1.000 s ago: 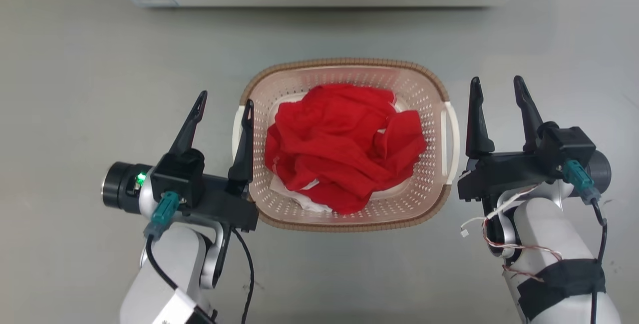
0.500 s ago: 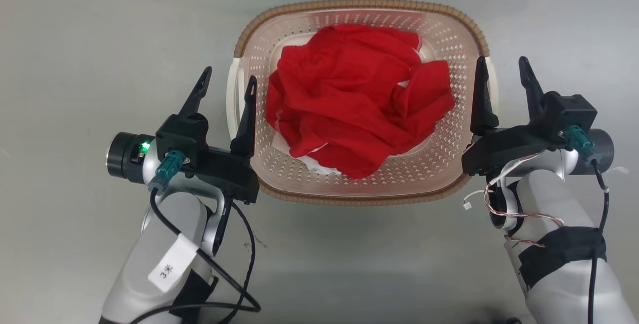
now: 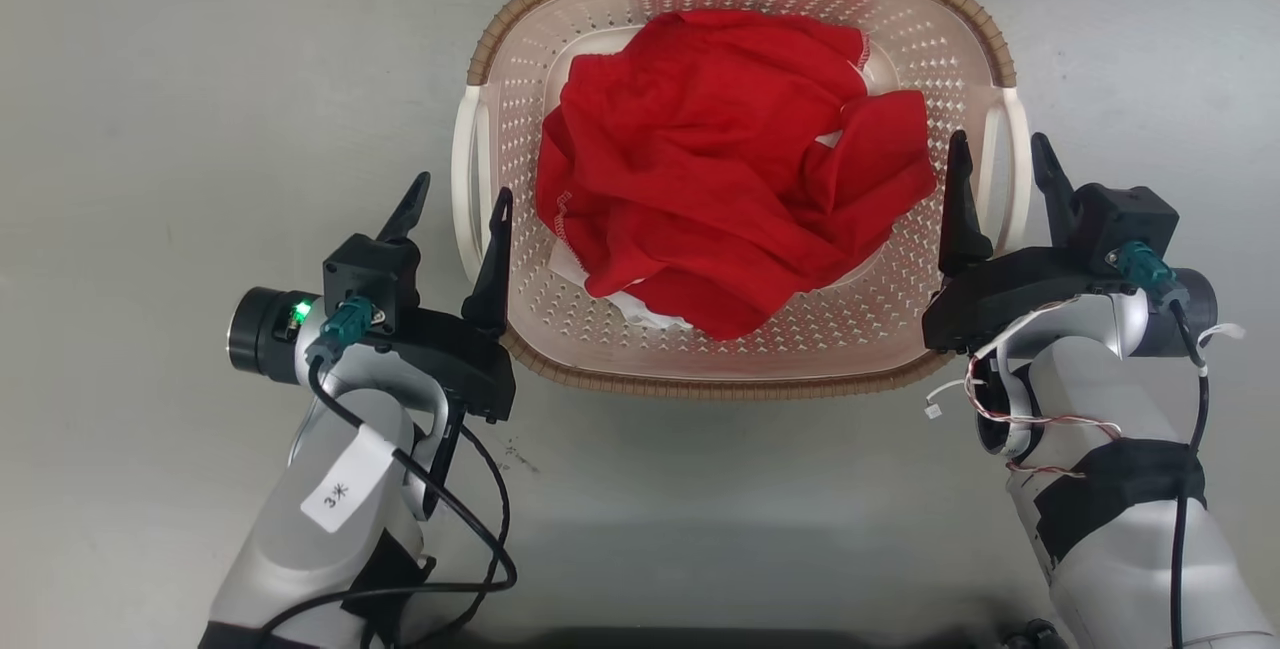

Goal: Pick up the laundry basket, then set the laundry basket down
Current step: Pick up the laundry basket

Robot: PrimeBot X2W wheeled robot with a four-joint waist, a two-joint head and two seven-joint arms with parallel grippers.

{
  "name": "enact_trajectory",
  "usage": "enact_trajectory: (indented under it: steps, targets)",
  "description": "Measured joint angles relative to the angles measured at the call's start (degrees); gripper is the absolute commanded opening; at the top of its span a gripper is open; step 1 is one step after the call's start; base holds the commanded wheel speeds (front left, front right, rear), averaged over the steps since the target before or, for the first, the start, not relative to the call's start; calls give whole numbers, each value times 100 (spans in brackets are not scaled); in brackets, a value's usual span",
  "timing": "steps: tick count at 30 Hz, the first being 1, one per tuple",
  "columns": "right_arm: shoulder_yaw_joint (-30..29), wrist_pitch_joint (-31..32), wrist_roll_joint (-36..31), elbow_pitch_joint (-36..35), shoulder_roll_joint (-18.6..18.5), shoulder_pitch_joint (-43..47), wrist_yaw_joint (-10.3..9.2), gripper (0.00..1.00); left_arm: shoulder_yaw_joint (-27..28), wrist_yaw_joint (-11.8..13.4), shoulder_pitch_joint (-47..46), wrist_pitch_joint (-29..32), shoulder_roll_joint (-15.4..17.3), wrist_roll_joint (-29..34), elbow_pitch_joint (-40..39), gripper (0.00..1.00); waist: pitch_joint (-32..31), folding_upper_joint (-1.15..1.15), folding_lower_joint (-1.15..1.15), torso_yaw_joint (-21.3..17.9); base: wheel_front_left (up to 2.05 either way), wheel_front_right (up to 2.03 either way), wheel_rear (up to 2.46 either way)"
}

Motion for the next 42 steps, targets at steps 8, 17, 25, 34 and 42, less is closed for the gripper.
enact_trajectory:
  steps: [8, 17, 25, 34, 42]
  targets:
    - [145, 7, 105, 322, -2, -170, 0, 100, -89, -116, -299, 0, -21, -337, 479, 100, 153, 0, 0, 3, 0, 0, 0]
    - [459, 4, 352, 615, -3, -306, -2, 91, -504, -158, -430, 0, -22, -860, 812, 100, 216, 0, 0, 9, 0, 0, 0]
    - [645, -1, 495, 828, -27, -442, -11, 25, -845, -153, -566, 0, -14, -1235, 993, 2, 214, -1, 0, 3, 0, 0, 0]
    - [810, -10, 797, 1152, -64, -483, -35, 0, -1199, -56, -619, 1, 63, -1572, 1236, 0, 69, -1, 0, 9, 0, 0, 0]
    - [1067, -37, 1122, 1346, -66, -470, -53, 0, -1396, 2, -619, 1, 64, -1803, 1439, 0, -232, -1, 0, 29, 0, 0, 0]
